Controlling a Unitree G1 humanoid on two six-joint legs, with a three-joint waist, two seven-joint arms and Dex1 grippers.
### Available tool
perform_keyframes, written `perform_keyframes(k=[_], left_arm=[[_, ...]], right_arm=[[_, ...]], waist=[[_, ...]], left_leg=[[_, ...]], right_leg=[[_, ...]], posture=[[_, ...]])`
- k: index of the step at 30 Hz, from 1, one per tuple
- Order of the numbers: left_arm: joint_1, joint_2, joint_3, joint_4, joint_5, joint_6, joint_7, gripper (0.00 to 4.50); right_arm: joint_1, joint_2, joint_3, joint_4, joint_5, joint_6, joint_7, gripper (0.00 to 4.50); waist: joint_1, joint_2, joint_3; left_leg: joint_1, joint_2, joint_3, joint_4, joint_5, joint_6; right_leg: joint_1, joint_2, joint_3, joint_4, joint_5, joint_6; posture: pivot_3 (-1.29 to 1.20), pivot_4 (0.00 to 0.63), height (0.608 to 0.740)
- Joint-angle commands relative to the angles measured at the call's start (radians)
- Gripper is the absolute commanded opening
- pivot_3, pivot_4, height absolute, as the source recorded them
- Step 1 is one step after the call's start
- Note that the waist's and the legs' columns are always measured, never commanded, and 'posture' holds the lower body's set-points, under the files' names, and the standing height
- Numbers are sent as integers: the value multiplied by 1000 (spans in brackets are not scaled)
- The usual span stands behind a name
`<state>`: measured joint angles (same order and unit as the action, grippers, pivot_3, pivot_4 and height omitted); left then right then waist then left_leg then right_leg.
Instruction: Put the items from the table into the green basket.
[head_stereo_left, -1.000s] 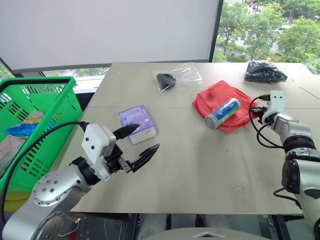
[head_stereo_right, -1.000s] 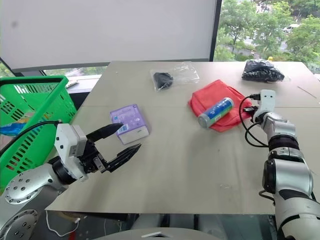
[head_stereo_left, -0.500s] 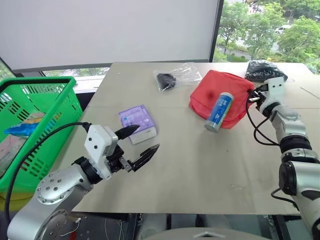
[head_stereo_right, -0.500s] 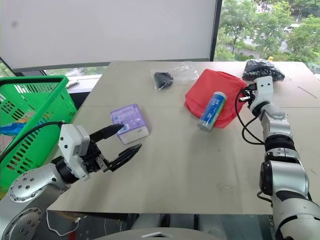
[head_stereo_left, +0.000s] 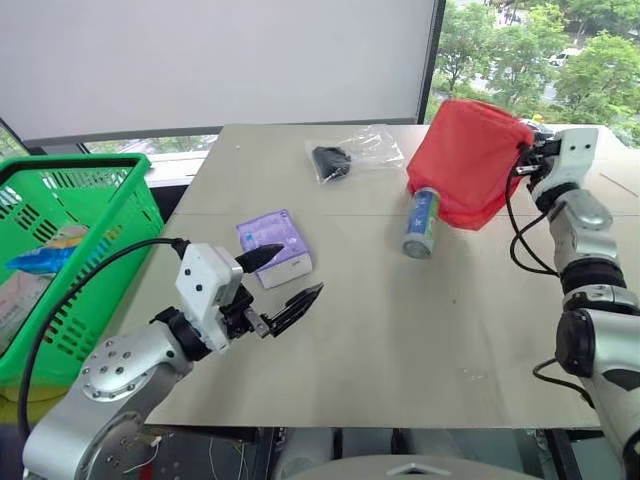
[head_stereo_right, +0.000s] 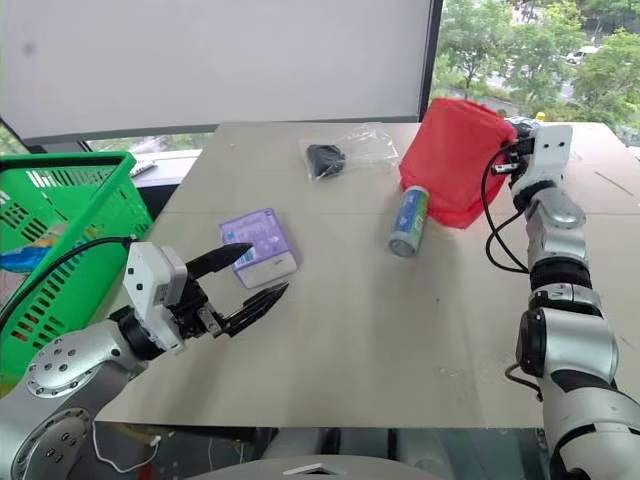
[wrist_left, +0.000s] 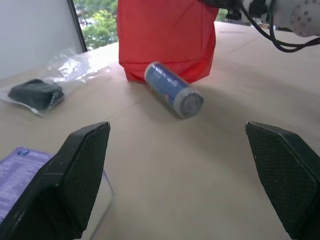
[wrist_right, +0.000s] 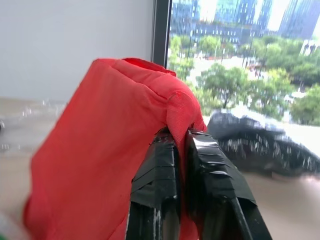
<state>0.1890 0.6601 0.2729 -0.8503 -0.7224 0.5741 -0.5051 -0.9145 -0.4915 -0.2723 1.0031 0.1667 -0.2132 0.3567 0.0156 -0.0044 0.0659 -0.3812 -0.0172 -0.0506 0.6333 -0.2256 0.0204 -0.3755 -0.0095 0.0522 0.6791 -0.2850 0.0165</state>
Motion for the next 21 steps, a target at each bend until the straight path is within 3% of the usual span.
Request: perform_keyframes(k=[1,6,8,10,13,15,18,21], left_arm=[[-46,-7,22,-23,-42,-6,23,4500],[-75,4,13,-31,-50,10,39,4500],[-81,5,14,-28,-48,11,41,4500],[-82,5,14,-28,-47,12,42,4500],[-81,4,13,-29,-47,13,43,4500],[-76,5,16,-29,-46,11,42,4500],[-68,4,17,-26,-42,6,38,4500],[-58,8,16,-20,-30,1,30,4500]], right_arm=[[-54,-45,-34,17,-13,-87,-108,20],[-90,-100,-59,92,-36,-101,-301,20],[-99,-134,-47,146,-54,28,-363,20],[-99,-150,-67,194,-36,156,-425,765],[-79,-163,-65,202,-50,172,-492,1929],[-74,-157,-54,187,-57,152,-473,3049],[-74,-128,-22,156,-66,95,-388,4295],[-86,-56,33,96,-50,117,-173,4295]], waist=[[1,0,0],[0,0,0],[0,0,0],[0,0,0],[-3,0,0],[-4,0,0],[-8,1,0],[-17,1,0]], left_leg=[[0,0,0,0,0,0],[-1,0,1,0,0,0],[-1,0,1,0,0,0],[0,0,1,0,0,0],[0,0,2,0,0,0],[1,0,3,0,0,0],[1,1,5,0,0,0],[2,2,6,0,0,0]], right_leg=[[0,0,0,0,0,0],[0,0,1,0,0,0],[0,0,1,0,0,0],[0,0,1,0,0,-1],[0,0,2,0,0,-1],[0,1,4,0,0,-1],[0,2,6,1,0,0],[0,8,8,1,0,0]], posture=[[110,10,740],[112,9,740],[112,9,740],[111,9,740],[111,9,740],[117,11,740],[112,11,740],[111,11,740]])
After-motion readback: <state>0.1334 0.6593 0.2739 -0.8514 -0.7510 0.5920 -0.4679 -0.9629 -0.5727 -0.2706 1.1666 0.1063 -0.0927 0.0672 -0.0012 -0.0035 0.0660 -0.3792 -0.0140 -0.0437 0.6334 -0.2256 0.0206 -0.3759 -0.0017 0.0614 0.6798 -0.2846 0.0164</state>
